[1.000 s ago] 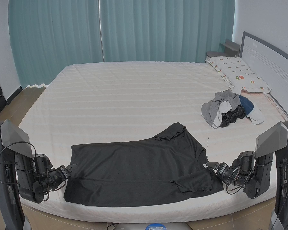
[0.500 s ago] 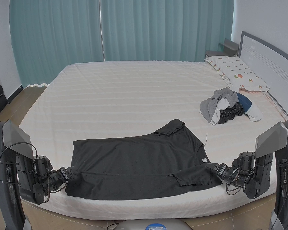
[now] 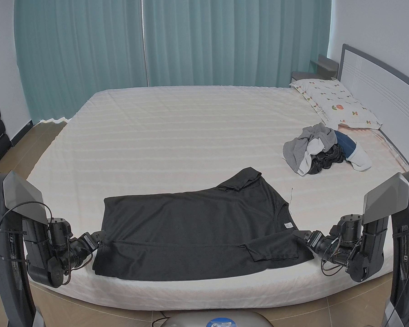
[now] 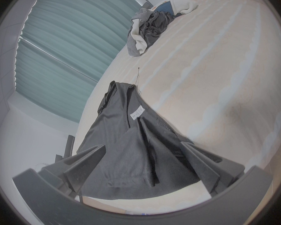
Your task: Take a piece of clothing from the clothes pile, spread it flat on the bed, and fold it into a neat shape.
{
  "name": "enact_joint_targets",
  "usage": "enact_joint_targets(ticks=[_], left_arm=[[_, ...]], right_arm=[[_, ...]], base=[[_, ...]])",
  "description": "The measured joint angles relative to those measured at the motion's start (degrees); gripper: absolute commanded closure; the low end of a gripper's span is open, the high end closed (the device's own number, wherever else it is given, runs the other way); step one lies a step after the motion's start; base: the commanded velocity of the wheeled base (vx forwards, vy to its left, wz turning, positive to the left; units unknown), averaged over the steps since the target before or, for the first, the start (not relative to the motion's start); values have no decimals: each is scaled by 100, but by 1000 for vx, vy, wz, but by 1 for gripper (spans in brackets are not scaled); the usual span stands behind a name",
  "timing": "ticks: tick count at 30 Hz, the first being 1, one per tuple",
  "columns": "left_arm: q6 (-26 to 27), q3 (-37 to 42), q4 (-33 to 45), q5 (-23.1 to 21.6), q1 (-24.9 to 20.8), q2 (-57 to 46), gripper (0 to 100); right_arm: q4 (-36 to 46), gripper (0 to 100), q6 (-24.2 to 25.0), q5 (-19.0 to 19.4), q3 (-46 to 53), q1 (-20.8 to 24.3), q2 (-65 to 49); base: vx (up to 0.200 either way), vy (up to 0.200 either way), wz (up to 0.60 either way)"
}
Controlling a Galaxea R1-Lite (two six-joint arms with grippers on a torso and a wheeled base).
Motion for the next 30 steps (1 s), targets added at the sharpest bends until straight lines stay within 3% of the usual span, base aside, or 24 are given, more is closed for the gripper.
enact_joint_targets(ticks=[5,14,26,30], left_arm=[[-2,-22,-2,-2,1,16,0],[13,-48,0,30,-16,66,0],[-5,-48,-2,22,-93,55,0],[-115,-44,-6,28,-200,44,0]], right_arm=[[0,0,197,41,0,-135,-278],[-2,0,284,101,68,-196,-581],[-2,0,274,84,72,-149,-625],[-2,0,268,82,71,-135,-612]], base=[[0,200,0],[0,0,0],[200,0,0],[0,0,0]])
